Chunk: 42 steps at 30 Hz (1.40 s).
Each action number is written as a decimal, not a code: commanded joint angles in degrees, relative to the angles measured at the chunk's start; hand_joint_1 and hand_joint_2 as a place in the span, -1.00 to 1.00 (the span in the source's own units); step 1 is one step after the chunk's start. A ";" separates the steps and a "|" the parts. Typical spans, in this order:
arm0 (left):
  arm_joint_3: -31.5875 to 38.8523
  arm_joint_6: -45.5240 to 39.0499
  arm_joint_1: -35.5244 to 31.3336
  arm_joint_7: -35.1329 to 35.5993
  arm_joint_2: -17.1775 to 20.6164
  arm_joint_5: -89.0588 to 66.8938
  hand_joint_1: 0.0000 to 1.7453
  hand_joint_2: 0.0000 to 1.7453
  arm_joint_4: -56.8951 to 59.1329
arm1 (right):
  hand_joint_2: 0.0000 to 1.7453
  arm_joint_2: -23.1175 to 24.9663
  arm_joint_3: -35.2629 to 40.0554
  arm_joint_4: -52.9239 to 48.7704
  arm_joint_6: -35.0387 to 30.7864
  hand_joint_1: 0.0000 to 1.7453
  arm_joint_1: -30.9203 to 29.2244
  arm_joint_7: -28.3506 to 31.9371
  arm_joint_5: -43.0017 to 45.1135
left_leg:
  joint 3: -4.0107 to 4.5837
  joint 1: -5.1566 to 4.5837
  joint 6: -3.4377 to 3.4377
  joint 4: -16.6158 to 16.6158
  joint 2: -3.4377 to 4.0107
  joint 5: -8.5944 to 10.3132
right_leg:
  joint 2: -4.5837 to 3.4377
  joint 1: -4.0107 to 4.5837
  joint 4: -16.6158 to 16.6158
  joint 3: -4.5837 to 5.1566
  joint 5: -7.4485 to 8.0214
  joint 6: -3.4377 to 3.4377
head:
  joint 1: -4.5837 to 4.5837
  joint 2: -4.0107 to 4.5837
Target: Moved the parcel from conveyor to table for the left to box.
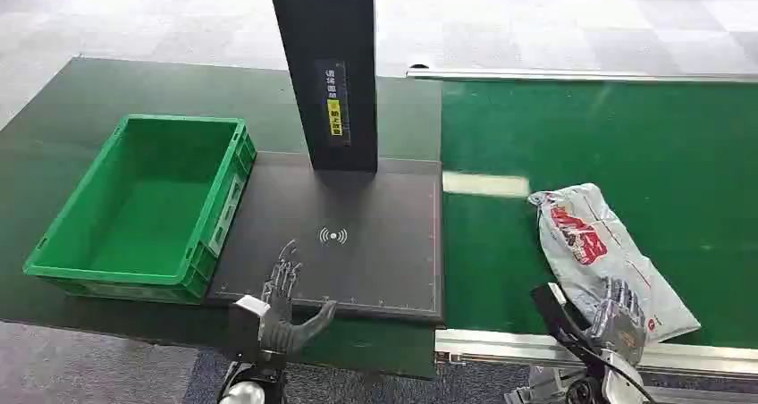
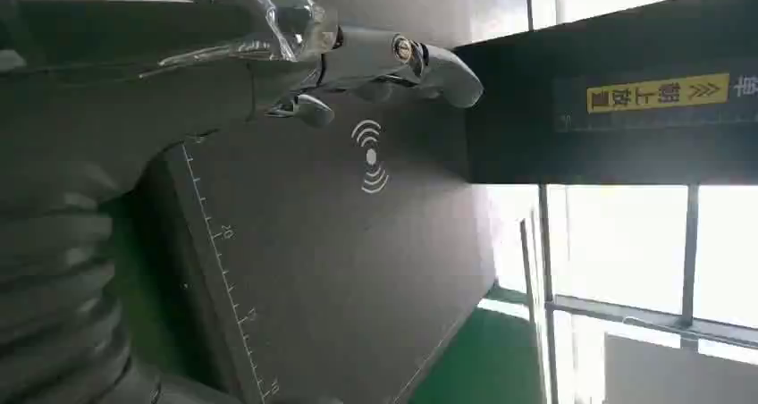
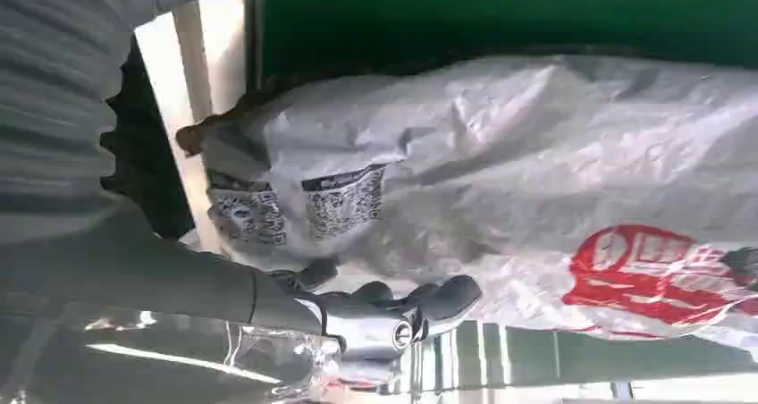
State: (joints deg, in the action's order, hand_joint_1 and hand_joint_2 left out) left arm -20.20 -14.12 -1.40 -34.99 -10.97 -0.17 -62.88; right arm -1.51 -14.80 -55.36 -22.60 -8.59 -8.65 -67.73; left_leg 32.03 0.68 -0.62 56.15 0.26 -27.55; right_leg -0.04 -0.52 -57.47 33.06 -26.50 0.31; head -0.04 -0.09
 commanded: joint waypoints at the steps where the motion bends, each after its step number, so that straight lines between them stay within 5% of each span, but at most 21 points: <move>1: 0.00 -0.92 -0.42 0.36 1.09 0.07 -1.00 1.00 1.88 | 1.00 1.61 -3.02 -4.35 3.04 -1.00 2.47 -6.25 -6.89 | -0.08 -0.01 0.02 -0.08 -0.09 0.02 | 0.09 0.00 0.07 -0.10 -0.01 -0.02 | 0.00 0.00; 9: 0.12 -2.12 0.67 -0.27 1.62 0.33 -1.00 1.00 1.94 | 1.00 3.81 -3.61 -5.06 7.11 -0.96 2.95 -7.70 -7.03 | -0.08 0.02 0.00 -0.06 -0.03 0.00 | 0.03 0.02 0.07 -0.09 -0.01 -0.03 | 0.00 0.00; 10: 0.13 -2.41 0.96 -0.63 1.76 0.49 -1.00 1.00 1.96 | 1.00 3.84 -3.24 -5.13 7.12 0.22 3.00 -6.96 -6.59 | -0.15 0.02 0.00 -0.14 -0.06 0.01 | 0.05 0.02 0.12 -0.16 -0.01 -0.05 | -0.02 0.00; 12: 0.13 -2.41 0.96 -0.63 1.76 0.49 -1.00 1.00 1.96 | 1.00 3.84 -3.24 -5.13 7.12 0.22 3.00 -6.96 -6.59 | -0.11 0.03 0.00 -0.08 0.00 -0.01 | 0.00 0.03 0.08 -0.11 -0.02 -0.02 | 0.00 0.00; 13: 0.06 -2.83 1.07 -1.14 1.94 0.85 -1.00 1.00 2.04 | 1.00 3.79 -2.81 -4.90 7.48 1.00 2.74 -6.25 -5.82 | -0.15 0.03 0.01 -0.13 0.01 -0.01 | -0.02 0.03 0.13 -0.15 -0.01 -0.03 | -0.02 0.00; 29: -0.26 -3.12 0.95 -1.50 2.04 1.76 -1.00 1.00 1.79 | 1.00 3.52 0.00 -2.57 6.52 1.00 -0.28 -3.45 -2.90 | -0.04 0.01 0.01 -0.04 0.07 -0.02 | -0.07 0.02 0.05 -0.05 0.01 0.00 | 0.00 0.00; 33: 0.35 -4.13 1.02 -2.06 2.03 2.30 -1.00 1.00 1.01 | 1.00 4.83 2.91 -7.64 -0.10 1.00 -1.04 6.27 4.58 | -0.05 0.00 0.03 -0.08 0.13 0.01 | -0.13 0.01 0.08 -0.05 0.05 -0.01 | 0.00 0.00; 37: 1.83 -5.93 1.87 -1.56 2.96 3.30 -1.00 1.00 -4.99 | 1.00 5.34 13.25 -26.56 -6.65 1.00 -0.04 12.05 10.93 | 0.14 -0.06 0.00 0.06 0.33 -0.05 | -0.32 -0.05 -0.14 0.23 0.03 -0.03 | 0.00 0.00; 42: 7.20 -5.08 2.57 0.10 3.58 1.19 -1.00 1.00 -12.39 | 1.00 4.07 29.96 -35.05 2.38 1.00 -8.02 14.03 17.14 | 0.14 -0.05 -0.01 0.06 0.42 -0.06 | -0.42 -0.04 -0.17 0.28 0.03 -0.04 | -0.02 0.00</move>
State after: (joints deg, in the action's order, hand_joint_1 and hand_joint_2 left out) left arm -19.45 -19.74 0.36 -36.83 -9.59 2.71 -65.84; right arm 3.19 -7.88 -73.19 -28.24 -7.59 2.47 -57.70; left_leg 32.08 0.71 -0.63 56.14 0.27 -27.53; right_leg -0.04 -0.50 -57.49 33.08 -26.50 0.31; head -0.07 -0.09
